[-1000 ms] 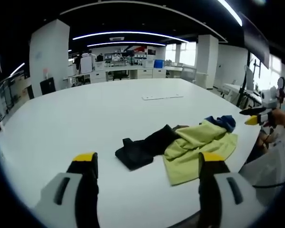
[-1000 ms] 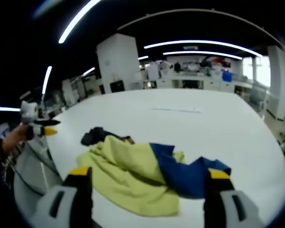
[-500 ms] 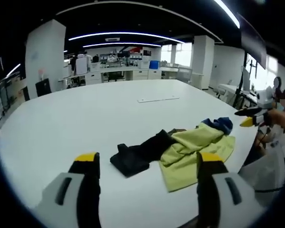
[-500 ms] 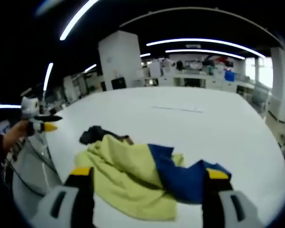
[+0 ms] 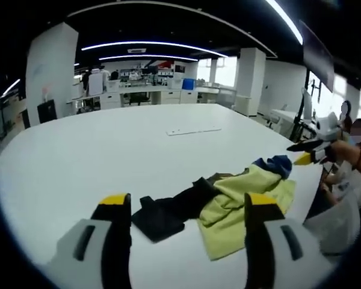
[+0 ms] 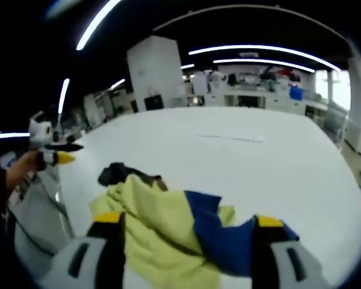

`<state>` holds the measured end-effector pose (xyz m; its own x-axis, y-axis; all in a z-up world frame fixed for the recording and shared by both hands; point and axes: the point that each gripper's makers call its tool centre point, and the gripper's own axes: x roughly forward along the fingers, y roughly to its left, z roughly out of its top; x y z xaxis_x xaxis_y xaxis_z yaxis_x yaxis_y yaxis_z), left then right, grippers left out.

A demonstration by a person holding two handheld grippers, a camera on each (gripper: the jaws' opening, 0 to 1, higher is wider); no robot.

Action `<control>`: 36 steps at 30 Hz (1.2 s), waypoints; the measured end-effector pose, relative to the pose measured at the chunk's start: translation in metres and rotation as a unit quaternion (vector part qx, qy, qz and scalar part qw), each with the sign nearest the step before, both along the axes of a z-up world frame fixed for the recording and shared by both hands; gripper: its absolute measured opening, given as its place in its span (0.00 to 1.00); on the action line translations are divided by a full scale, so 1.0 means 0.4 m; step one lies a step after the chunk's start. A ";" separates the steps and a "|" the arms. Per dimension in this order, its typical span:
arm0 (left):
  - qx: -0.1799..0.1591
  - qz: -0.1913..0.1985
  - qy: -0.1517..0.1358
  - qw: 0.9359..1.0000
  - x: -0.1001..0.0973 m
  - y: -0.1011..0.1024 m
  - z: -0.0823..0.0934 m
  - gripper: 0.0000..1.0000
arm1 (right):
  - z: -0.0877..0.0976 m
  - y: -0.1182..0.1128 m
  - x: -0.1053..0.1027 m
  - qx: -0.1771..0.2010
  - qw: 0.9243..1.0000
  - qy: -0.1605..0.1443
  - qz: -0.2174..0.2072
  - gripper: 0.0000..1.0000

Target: Fold the garment on the visible template until the final outline fits inside the template.

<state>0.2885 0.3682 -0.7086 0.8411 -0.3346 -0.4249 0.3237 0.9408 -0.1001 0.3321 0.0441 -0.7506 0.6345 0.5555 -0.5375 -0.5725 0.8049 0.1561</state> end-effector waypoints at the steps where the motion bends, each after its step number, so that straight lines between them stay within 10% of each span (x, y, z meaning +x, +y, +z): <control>1: 0.000 -0.001 0.000 1.000 0.005 -0.005 -0.001 0.72 | -0.003 0.004 0.004 0.000 1.000 0.001 0.002 0.84; 36: 0.000 -0.074 0.078 0.994 0.204 -0.167 -0.183 0.50 | -0.155 0.051 0.144 -0.016 0.997 0.081 -0.003 0.36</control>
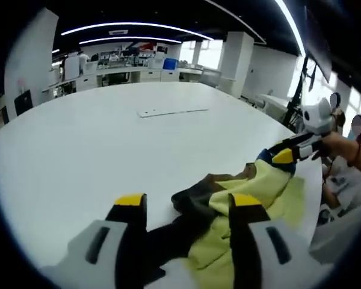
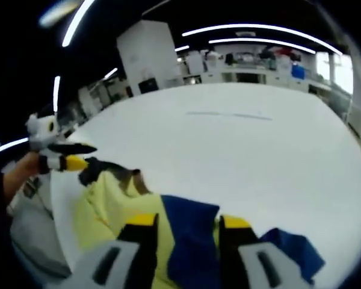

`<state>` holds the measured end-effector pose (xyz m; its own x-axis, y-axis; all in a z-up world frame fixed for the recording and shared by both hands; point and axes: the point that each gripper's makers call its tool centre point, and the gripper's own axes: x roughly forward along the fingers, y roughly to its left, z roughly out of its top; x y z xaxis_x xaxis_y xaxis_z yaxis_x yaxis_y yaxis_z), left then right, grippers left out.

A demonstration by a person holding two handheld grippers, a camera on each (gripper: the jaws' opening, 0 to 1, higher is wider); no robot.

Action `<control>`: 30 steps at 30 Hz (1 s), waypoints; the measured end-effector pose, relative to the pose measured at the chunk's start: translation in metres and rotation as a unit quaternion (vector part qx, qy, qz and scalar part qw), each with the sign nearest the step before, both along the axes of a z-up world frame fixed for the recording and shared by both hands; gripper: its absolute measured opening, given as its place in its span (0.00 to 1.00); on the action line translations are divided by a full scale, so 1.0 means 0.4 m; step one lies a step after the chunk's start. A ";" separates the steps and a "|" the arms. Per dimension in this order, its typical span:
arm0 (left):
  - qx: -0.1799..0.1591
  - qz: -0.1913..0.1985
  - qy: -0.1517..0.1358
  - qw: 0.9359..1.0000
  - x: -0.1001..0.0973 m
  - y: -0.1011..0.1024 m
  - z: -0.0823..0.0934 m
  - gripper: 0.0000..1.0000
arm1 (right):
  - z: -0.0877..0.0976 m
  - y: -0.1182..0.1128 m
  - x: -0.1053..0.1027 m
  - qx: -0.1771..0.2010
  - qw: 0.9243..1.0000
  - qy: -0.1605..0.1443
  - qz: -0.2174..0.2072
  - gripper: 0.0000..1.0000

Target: Fold the garment on the visible template until the final outline fits inside the template.

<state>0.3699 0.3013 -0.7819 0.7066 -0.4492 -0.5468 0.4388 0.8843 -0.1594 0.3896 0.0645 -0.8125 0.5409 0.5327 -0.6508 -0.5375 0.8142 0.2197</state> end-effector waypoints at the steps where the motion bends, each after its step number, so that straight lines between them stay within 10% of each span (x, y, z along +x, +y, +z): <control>1: 0.002 -0.002 0.004 1.000 -0.001 -0.003 -0.006 0.50 | -0.004 0.000 -0.001 -0.002 1.000 0.004 0.000 0.36; 13: -0.016 0.007 0.090 0.996 -0.023 0.012 -0.086 0.11 | -0.018 -0.010 -0.009 -0.015 0.999 0.019 -0.032 0.16; 30: 0.018 0.011 0.047 0.999 -0.019 0.027 -0.042 0.00 | 0.023 -0.040 0.001 -0.009 0.998 0.011 -0.060 0.00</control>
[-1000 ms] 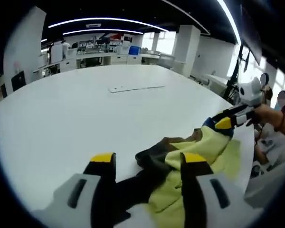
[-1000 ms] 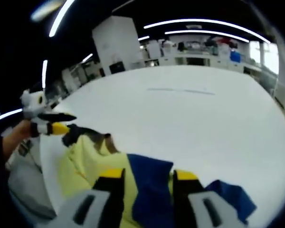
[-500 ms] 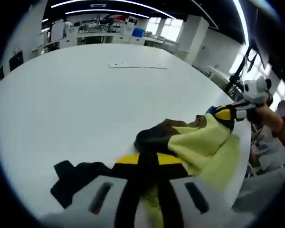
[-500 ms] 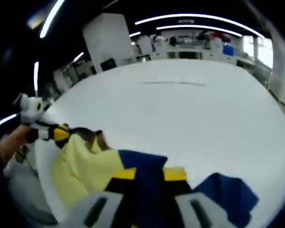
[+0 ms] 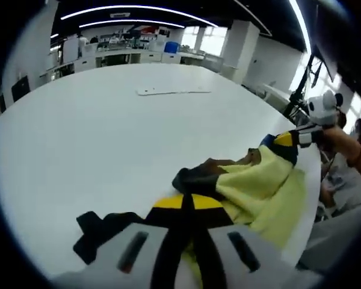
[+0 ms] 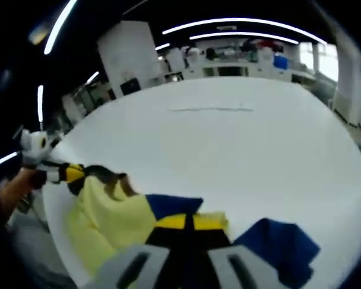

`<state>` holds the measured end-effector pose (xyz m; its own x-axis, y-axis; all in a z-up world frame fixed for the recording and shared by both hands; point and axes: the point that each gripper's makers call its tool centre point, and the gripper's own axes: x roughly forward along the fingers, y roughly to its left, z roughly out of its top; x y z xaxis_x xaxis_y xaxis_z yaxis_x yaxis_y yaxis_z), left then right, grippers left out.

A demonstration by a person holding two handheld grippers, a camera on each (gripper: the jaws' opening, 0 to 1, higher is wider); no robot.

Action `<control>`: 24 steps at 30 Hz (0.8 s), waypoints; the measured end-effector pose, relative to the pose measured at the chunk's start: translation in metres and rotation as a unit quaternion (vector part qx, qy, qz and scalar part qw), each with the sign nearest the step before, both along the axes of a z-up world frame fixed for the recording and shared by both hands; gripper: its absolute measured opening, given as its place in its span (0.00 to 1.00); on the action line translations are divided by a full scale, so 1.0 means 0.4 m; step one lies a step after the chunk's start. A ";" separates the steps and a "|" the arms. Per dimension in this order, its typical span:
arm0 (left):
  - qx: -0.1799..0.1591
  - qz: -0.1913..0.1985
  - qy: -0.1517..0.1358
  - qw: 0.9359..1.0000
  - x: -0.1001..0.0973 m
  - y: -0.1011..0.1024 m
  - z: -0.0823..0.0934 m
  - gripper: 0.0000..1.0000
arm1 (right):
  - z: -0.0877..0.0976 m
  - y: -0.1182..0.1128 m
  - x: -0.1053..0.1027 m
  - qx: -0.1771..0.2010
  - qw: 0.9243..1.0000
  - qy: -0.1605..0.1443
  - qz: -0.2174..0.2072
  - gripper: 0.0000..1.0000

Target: Fold the garment on the visible template until the final outline fits inside the template.

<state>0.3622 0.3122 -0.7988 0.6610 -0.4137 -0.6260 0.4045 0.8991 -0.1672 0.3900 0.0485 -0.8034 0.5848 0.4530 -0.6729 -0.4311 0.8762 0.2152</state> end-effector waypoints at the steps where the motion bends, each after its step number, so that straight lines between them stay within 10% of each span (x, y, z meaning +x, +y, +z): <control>1: 0.010 -0.002 -0.005 1.000 -0.001 0.003 0.006 0.00 | 0.007 -0.001 0.002 0.000 1.000 -0.003 0.000 0.00; 24: -0.029 0.064 -0.114 0.991 0.105 0.073 0.173 0.00 | 0.161 -0.024 0.121 -0.015 0.997 -0.077 0.012 0.00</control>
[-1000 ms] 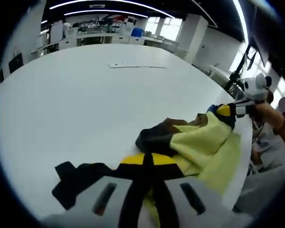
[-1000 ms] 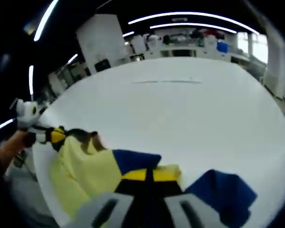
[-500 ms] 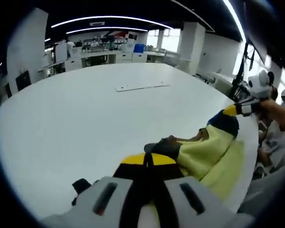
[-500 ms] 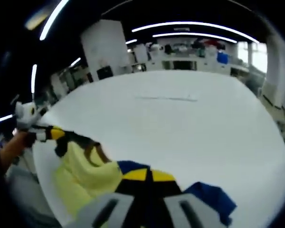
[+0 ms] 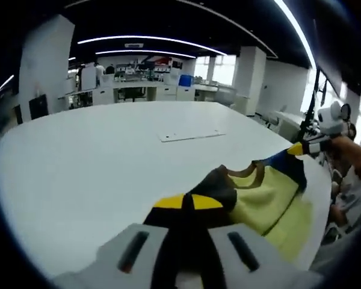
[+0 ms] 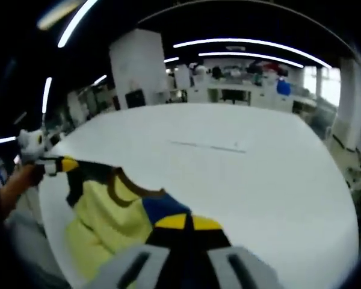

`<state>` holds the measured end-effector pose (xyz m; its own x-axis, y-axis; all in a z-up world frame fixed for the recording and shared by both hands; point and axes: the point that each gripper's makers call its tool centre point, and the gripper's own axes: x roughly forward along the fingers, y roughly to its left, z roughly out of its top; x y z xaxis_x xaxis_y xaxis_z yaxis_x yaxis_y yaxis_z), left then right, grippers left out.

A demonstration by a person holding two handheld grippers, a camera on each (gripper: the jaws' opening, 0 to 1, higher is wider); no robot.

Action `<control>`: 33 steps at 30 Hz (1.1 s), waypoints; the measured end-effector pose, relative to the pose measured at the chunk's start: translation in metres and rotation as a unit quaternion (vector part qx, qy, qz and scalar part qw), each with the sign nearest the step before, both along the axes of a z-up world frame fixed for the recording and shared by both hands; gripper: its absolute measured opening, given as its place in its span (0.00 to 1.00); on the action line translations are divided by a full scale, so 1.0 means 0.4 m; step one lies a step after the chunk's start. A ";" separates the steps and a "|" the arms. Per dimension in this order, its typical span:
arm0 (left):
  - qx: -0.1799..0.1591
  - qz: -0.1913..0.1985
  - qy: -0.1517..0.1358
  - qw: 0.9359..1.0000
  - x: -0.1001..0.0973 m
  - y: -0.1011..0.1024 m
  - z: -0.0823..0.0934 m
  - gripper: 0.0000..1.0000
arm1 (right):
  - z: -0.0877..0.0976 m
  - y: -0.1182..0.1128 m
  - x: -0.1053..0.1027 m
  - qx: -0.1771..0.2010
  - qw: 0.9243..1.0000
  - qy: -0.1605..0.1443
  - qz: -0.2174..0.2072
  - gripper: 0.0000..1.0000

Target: Fold the garment on the visible template until the final outline fits inside the template.

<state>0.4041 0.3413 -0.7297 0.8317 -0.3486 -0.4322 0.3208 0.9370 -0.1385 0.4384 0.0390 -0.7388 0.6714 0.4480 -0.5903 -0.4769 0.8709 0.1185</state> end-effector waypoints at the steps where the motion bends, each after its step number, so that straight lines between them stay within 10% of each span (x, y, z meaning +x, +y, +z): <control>1: -0.001 0.005 -0.005 1.000 0.009 0.003 0.003 0.00 | 0.001 0.001 0.009 0.000 1.000 -0.002 -0.001 0.00; 14: -0.008 0.041 -0.057 0.998 0.163 0.037 0.056 0.00 | 0.005 0.013 0.164 0.000 0.999 -0.031 -0.027 0.00; 33: 0.010 0.060 -0.049 0.997 0.313 0.070 -0.058 0.00 | -0.098 0.022 0.353 -0.016 0.998 -0.022 -0.062 0.00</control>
